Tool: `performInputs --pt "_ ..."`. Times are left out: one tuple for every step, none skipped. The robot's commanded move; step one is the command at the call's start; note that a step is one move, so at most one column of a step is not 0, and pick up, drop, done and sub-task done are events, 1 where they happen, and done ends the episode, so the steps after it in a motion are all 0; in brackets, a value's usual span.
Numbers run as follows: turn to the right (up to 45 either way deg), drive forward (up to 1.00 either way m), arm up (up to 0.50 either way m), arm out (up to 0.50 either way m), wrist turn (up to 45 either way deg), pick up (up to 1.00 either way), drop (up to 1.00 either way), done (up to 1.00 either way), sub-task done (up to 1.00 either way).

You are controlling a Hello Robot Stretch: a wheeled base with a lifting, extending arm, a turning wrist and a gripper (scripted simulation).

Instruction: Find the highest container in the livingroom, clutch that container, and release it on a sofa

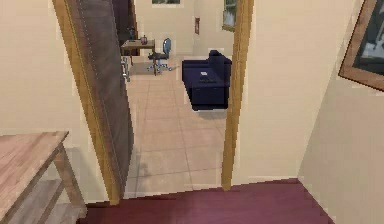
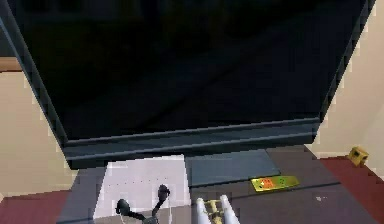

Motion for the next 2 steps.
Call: performInputs --pt "0.0 0.0 0.1 0.0 0.0 0.0 0.0 0.0 0.0" --pt "-45.0 0.0 0.0 0.0 0.0 0.0 0.0 0.0 0.0"
